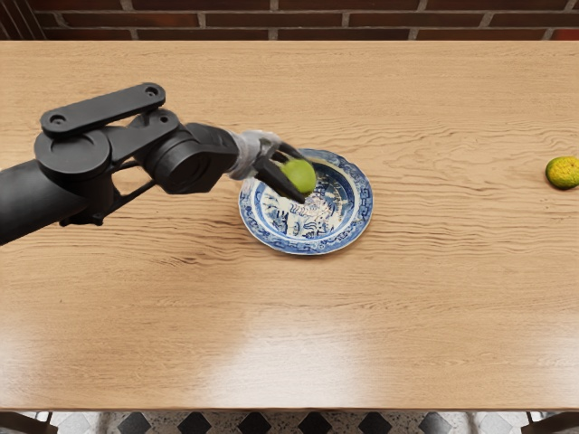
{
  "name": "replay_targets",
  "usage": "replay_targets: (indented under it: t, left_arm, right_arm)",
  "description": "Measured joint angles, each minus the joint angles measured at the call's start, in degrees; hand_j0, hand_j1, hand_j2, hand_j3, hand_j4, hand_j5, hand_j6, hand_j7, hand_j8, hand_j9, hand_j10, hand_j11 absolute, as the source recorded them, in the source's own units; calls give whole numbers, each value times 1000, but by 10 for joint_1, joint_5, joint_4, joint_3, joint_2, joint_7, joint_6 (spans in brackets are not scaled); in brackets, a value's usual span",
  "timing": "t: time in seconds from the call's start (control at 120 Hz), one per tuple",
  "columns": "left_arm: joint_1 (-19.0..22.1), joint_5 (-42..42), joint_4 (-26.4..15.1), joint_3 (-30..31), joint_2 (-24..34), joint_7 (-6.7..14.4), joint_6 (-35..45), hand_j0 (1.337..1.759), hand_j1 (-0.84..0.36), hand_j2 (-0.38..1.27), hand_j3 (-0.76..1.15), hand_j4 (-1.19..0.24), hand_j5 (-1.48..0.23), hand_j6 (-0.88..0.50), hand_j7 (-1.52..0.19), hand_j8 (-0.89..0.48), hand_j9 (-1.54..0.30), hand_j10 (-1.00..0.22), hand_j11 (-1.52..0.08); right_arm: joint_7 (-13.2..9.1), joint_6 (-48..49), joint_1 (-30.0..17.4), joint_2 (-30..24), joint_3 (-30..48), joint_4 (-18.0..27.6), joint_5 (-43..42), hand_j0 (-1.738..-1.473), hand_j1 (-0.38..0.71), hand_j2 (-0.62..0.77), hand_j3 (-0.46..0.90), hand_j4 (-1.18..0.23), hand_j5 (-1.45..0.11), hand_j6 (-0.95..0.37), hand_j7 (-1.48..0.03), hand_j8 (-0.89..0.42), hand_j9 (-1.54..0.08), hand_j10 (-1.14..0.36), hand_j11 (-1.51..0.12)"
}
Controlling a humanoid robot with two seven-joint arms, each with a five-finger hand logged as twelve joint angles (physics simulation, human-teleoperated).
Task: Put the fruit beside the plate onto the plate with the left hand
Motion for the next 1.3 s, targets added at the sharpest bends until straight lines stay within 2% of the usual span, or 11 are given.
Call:
replay_targets:
  t: [0.142, 0.283, 0.308, 0.325, 0.367, 0.442, 0.525, 0.642, 0.75, 1.117, 1.3]
  left_arm:
    - [0, 5, 27, 9, -1, 0, -1, 1655, -204, 73, 0, -479, -721, -364, -725, -442, -727, -552, -726]
    - [-3, 7, 32, 41, 2, 0, -11, 1657, 53, 40, 0, -256, -382, -199, -384, -237, -385, -307, -405]
    - [-3, 6, 33, 41, 4, 0, -21, 1657, 86, 36, 0, -230, -336, -180, -338, -214, -339, -252, -454]
    - [-2, 7, 33, 39, 4, -1, -29, 1657, 105, 33, 0, -218, -306, -171, -307, -203, -308, -169, -553]
    - [-1, 7, 33, 32, 7, 0, -63, 1657, 148, 27, 0, -189, -241, -152, -242, -178, -243, 116, -843]
    - [5, 2, 31, 6, 33, 0, -147, 1657, 206, 20, 0, -135, -171, -110, -172, -100, -172, 101, -493]
    - [8, -1, 22, -40, 88, 0, -231, 1658, 250, 14, 0, -94, -119, -77, -119, -71, -119, 63, -332]
    - [11, -14, -24, -98, 177, 0, -303, 1658, 287, 9, 0, -58, -73, -49, -74, -45, -74, 31, -194]
    - [14, -64, -48, -139, 208, 0, -359, 1658, 308, 6, 0, -39, -49, -33, -49, -31, -49, 14, -120]
    - [170, -249, -57, -165, 371, 0, -389, 1658, 341, 1, 0, -8, -10, -7, -10, -6, -10, 1, -21]
    - [191, -273, -54, -166, 436, 0, -390, 1658, 346, 0, 0, -3, -4, -2, -4, -2, -4, 1, -9]
  right_arm:
    - [0, 0, 0, 0, 0, 0, 0, -1658, -327, -4, 0, -19, -24, -18, -24, -18, -24, -18, -24]
    - [0, 0, 0, 0, 0, 0, 0, -1658, -327, -4, 0, -19, -24, -19, -24, -18, -24, -18, -24]
    - [0, 0, 0, 0, 0, 0, 0, -1658, -327, -4, 0, -19, -24, -18, -24, -18, -24, -18, -24]
    - [0, 0, 0, 0, 0, 0, 0, -1658, -327, -4, 0, -19, -24, -18, -24, -18, -24, -18, -24]
    - [0, 0, 0, 0, 0, 0, 0, -1658, -327, -4, 0, -19, -24, -19, -24, -18, -24, -18, -24]
    - [0, 0, 0, 0, 0, 0, 0, -1658, -327, -4, 0, -19, -24, -19, -24, -19, -24, -19, -24]
    - [0, 0, 0, 0, 0, 0, 0, -1658, -327, -4, 0, -19, -24, -19, -24, -19, -24, -19, -24]
    - [0, 0, 0, 0, 0, 0, 0, -1658, -327, -4, 0, -19, -24, -19, -24, -19, -24, -19, -24]
    - [0, 0, 0, 0, 0, 0, 0, -1658, -327, -4, 0, -19, -24, -18, -24, -18, -24, -18, -24]
    - [0, 0, 0, 0, 0, 0, 0, -1658, -327, -4, 0, -19, -24, -19, -24, -19, -24, -19, -24]
    - [0, 0, 0, 0, 0, 1, 0, -1658, -327, -4, 0, -19, -24, -19, -24, -19, -24, -18, -24]
